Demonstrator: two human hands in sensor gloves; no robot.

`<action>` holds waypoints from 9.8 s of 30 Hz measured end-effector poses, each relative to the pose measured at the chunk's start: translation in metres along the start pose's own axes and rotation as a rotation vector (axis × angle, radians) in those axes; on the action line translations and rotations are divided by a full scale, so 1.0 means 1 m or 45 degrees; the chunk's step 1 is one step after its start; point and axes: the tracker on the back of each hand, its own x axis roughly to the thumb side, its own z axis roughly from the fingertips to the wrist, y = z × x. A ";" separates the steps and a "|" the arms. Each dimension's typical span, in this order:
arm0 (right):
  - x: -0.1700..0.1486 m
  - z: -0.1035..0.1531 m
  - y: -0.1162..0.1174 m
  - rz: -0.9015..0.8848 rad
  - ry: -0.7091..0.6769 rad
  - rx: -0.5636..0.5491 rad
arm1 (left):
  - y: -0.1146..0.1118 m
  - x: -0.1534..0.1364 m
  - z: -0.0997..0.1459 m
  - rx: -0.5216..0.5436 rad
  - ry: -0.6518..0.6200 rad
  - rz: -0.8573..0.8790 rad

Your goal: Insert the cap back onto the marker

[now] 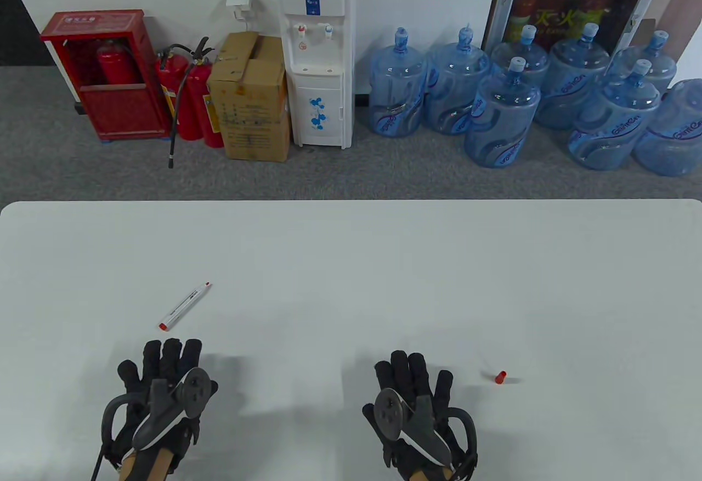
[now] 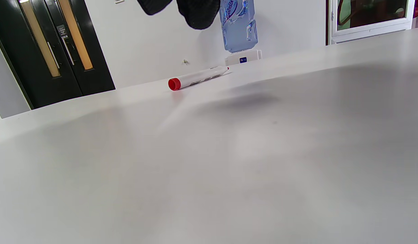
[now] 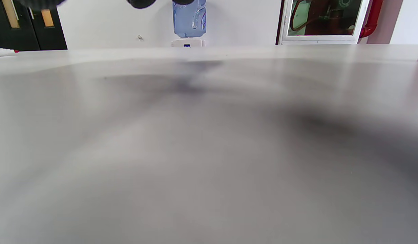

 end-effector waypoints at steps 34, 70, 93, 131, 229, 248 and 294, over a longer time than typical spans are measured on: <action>-0.086 -0.031 -0.024 0.136 0.294 0.036 | -0.002 0.002 -0.002 -0.007 -0.017 0.010; -0.174 -0.024 -0.015 0.095 0.588 -0.131 | -0.002 0.002 -0.004 -0.029 -0.004 -0.006; -0.165 -0.033 -0.014 0.006 0.556 -0.143 | -0.003 0.001 -0.006 -0.030 -0.006 -0.003; -0.017 -0.043 -0.024 -1.443 0.047 -0.047 | -0.006 0.003 -0.006 -0.038 -0.020 0.013; -0.013 -0.029 0.000 -1.686 0.057 -0.029 | -0.002 0.003 -0.149 -0.078 0.372 -0.400; -0.012 -0.029 0.000 -1.679 0.043 -0.034 | 0.020 -0.001 -0.117 0.041 0.241 -0.261; -0.007 -0.026 0.002 -1.623 0.038 -0.007 | 0.056 0.046 0.019 0.657 -0.328 0.064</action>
